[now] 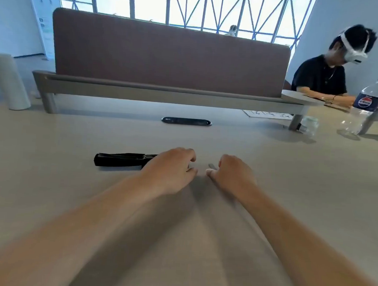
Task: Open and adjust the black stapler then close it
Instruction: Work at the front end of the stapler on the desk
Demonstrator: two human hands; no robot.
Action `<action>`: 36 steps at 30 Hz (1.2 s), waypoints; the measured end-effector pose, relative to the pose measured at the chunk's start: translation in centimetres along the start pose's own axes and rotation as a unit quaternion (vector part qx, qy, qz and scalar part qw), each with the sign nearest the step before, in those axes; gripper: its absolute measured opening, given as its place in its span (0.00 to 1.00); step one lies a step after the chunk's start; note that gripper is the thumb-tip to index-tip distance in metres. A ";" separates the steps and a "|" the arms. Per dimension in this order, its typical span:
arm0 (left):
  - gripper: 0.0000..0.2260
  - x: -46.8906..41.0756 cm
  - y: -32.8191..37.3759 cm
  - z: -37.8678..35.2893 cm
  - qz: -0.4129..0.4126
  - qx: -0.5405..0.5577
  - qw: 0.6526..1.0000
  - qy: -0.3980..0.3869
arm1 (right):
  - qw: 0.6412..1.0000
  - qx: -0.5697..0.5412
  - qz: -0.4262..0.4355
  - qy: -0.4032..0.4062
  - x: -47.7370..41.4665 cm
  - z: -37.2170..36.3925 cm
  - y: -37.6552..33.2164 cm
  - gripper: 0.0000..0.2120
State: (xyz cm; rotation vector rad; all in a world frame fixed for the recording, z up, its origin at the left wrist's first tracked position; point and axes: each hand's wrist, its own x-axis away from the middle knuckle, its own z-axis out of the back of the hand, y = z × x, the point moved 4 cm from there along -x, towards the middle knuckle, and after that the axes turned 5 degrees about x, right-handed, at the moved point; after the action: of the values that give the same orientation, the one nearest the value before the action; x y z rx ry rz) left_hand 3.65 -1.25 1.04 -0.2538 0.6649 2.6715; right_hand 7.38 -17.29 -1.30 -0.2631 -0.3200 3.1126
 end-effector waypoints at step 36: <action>0.13 -1.6 -7.8 2.5 0.053 -0.004 0.995 0.084 | 0.952 0.006 0.302 -0.047 -4.3 0.3 -9.9 0.04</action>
State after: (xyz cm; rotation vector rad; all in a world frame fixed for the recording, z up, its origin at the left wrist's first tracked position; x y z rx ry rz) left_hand 7.96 5.84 0.44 -0.4611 0.7385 2.7758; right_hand 11.43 -7.73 1.71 -0.2512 -0.2576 3.7403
